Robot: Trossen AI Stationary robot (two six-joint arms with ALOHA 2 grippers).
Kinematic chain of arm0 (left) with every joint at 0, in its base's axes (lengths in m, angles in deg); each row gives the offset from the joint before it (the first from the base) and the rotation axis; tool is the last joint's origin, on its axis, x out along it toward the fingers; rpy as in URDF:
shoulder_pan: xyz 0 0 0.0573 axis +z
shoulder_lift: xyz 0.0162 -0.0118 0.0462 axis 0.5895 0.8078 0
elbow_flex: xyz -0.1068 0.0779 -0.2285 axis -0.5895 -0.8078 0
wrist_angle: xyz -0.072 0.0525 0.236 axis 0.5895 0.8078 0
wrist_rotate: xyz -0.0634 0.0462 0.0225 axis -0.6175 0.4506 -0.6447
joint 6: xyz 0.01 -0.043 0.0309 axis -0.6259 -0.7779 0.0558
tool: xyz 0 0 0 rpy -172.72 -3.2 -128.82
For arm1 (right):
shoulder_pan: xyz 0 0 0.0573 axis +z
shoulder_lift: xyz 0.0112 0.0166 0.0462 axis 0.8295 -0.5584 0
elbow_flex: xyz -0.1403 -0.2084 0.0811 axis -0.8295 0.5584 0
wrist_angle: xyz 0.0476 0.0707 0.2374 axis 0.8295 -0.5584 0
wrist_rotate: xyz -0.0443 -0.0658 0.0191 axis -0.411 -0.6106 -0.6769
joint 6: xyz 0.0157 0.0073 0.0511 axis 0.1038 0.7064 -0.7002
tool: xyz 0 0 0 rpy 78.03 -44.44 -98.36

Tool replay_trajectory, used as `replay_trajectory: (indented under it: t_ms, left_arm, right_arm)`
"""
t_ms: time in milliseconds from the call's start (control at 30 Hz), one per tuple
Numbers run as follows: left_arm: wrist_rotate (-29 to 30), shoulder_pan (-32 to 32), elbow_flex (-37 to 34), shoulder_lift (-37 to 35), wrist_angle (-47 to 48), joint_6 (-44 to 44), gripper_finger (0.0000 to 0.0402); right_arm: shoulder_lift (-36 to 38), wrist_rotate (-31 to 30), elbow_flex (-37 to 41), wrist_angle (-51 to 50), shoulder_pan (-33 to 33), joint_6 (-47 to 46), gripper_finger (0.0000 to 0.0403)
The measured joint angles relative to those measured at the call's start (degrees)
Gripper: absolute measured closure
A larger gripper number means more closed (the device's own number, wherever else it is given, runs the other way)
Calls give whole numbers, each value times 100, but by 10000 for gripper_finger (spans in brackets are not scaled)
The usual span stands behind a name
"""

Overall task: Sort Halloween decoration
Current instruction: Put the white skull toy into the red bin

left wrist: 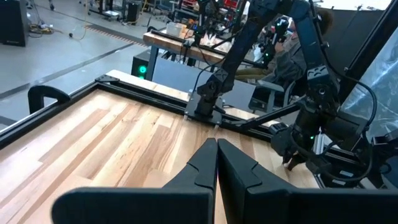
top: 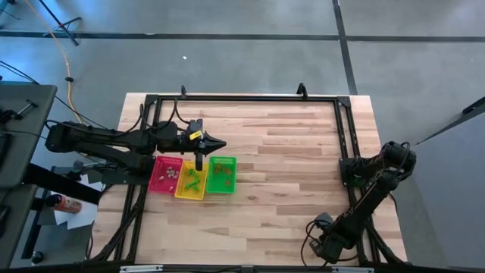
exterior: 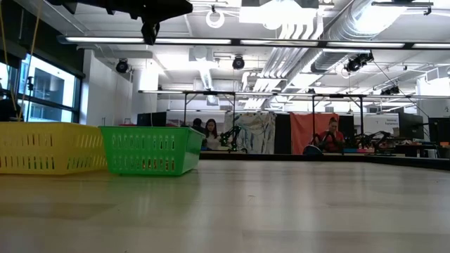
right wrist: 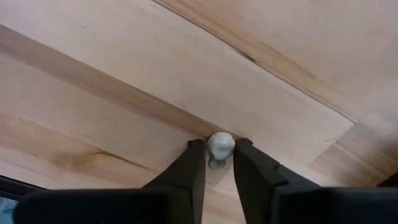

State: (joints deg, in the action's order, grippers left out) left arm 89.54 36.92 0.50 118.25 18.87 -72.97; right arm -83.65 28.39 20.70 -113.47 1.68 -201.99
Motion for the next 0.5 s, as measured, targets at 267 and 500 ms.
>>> replay_trajectory:
  t_ms: [267, 500]
  left_arm:
    - [17, 0, 0, 0, 4, 7, 401]
    - [17, 0, 0, 0, 2, 7, 401]
  right_arm:
    - [0, -50, 2, -38, 2, -137, 341]
    - [2, -80, 2, -59, 2, -108, 361]
